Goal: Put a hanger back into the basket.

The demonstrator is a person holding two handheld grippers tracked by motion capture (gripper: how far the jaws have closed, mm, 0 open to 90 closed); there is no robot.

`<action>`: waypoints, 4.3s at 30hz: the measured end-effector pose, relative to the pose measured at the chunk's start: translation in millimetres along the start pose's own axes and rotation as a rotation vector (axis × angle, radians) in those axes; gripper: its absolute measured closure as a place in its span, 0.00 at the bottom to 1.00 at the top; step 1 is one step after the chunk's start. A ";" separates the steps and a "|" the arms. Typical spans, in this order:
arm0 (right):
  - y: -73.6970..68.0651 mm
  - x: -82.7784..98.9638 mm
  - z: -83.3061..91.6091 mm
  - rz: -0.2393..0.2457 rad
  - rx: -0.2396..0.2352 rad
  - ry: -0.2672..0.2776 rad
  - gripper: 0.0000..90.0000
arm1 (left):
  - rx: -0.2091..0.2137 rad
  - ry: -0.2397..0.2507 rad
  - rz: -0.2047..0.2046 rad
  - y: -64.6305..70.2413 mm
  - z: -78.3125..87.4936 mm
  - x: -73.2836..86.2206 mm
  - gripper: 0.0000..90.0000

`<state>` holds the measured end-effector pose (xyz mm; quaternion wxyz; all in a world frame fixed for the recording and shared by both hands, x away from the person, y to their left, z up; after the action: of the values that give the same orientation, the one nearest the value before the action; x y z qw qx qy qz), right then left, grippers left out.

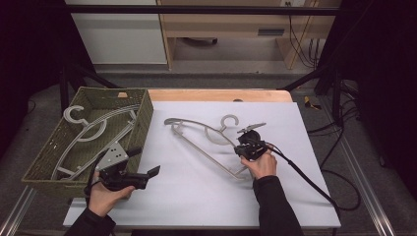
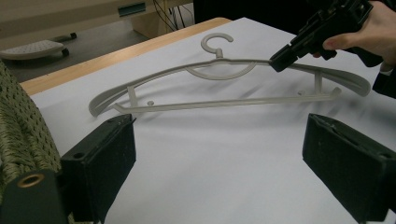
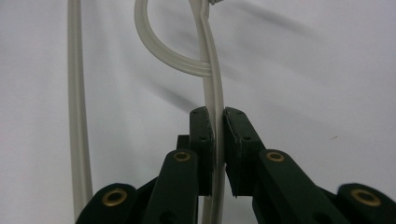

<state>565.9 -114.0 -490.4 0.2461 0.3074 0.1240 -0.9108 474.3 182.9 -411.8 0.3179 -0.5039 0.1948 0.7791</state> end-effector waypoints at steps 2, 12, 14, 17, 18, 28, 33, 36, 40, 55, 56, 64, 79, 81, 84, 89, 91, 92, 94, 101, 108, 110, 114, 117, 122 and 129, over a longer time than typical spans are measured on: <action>-0.2 -1.3 5.8 0.000 -0.009 0.018 0.92 | 0.000 0.000 -0.002 0.1 0.2 -0.1 0.10; 2.9 13.2 -4.7 0.001 -0.012 -0.017 0.92 | 0.002 -0.002 -0.001 1.0 -0.6 0.4 0.10; 4.6 19.2 -12.2 0.002 -0.005 -0.030 0.92 | 0.004 -0.008 -0.003 0.9 -1.3 1.4 0.10; 5.8 26.4 -20.6 0.002 0.007 -0.052 0.92 | 0.005 -0.009 -0.001 1.6 -2.5 2.0 0.10; 5.6 28.1 -23.0 0.000 0.009 -0.056 0.92 | 0.006 -0.014 -0.007 1.7 -2.5 2.3 0.10; 7.1 33.9 -31.6 0.050 0.046 -0.065 0.90 | 0.010 -0.012 -0.005 2.4 -3.1 2.6 0.10; 8.6 25.1 -31.5 0.050 0.047 -0.013 0.79 | 0.012 -0.013 -0.006 2.8 -3.3 2.7 0.10; 10.8 24.0 -36.7 0.049 0.063 -0.019 0.77 | 0.012 -0.013 -0.004 2.2 -3.5 3.0 0.10; 9.3 23.9 -41.9 0.051 0.056 -0.008 0.80 | 0.011 -0.013 -0.001 2.0 -4.3 3.4 0.10; 2.0 20.3 -40.8 0.043 0.021 -0.026 0.91 | 0.009 -0.015 -0.006 1.3 -3.4 3.3 0.11; 2.4 19.5 -39.8 0.051 0.016 -0.016 0.91 | 0.008 -0.013 -0.006 1.3 -3.2 3.0 0.10; -1.0 9.1 -18.6 0.037 -0.029 0.045 0.92 | 0.006 -0.010 -0.007 0.8 -1.6 1.7 0.11; 1.5 27.1 -27.6 0.060 -0.016 -0.022 0.91 | 0.009 -0.015 -0.008 2.8 -3.6 2.9 0.11; 2.9 30.2 -29.7 0.078 0.002 -0.040 0.91 | 0.010 -0.016 -0.010 3.3 -3.8 2.9 0.11; 3.6 32.0 -31.8 0.090 0.011 -0.035 0.91 | 0.011 -0.017 -0.012 3.6 -4.0 3.1 0.11; 3.1 20.4 -24.7 0.096 -0.003 0.031 0.80 | 0.011 -0.014 -0.009 3.2 -3.9 2.8 0.11; 4.5 10.4 -20.3 0.092 -0.001 0.067 0.76 | 0.012 -0.016 -0.009 3.1 -4.2 3.2 0.11; 5.2 5.7 -19.7 0.096 0.009 0.076 0.74 | 0.012 -0.018 -0.009 3.0 -4.4 3.6 0.11; 3.6 -2.8 -22.1 0.099 0.008 0.082 0.71 | 0.013 -0.019 -0.008 3.0 -4.6 3.8 0.11; 2.9 -13.0 -46.5 0.087 0.009 0.039 0.70 | 0.015 -0.017 -0.008 2.8 -4.2 3.6 0.11; 4.0 -3.0 -63.1 0.096 0.026 -0.021 0.75 | 0.014 -0.015 -0.008 2.6 -3.8 3.2 0.11; 3.2 -3.2 -63.5 0.093 0.011 -0.023 0.79 | 0.014 -0.015 -0.008 2.4 -3.9 3.2 0.11; 2.7 -3.9 -63.6 0.081 -0.002 -0.032 0.87 | 0.013 -0.017 -0.009 2.2 -3.9 3.6 0.11; 0.6 -3.7 -63.7 0.094 0.004 -0.034 0.91 | 0.013 -0.015 -0.009 2.5 -3.7 3.2 0.11; 1.0 -3.6 -60.3 0.080 0.002 -0.033 0.93 | 0.011 -0.016 -0.008 1.5 -3.4 3.3 0.11; -4.9 -10.3 -37.2 0.109 -0.065 0.000 0.93 | 0.009 -0.010 -0.012 1.3 -0.9 0.8 0.11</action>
<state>589.1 -92.0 -512.7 0.3051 0.3058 0.1365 -0.8915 473.7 181.7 -412.9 0.3259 -0.4999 0.1934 0.7788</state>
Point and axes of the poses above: each handheld gripper's, and its own axes: z roughly backward along the jaws, x roughly out of its underside, y roughly to its right, the point moved 9 cm from there along -z, roughly forward along the jaws, and after that the axes turned 2 degrees about -x, right-handed, at the moved point
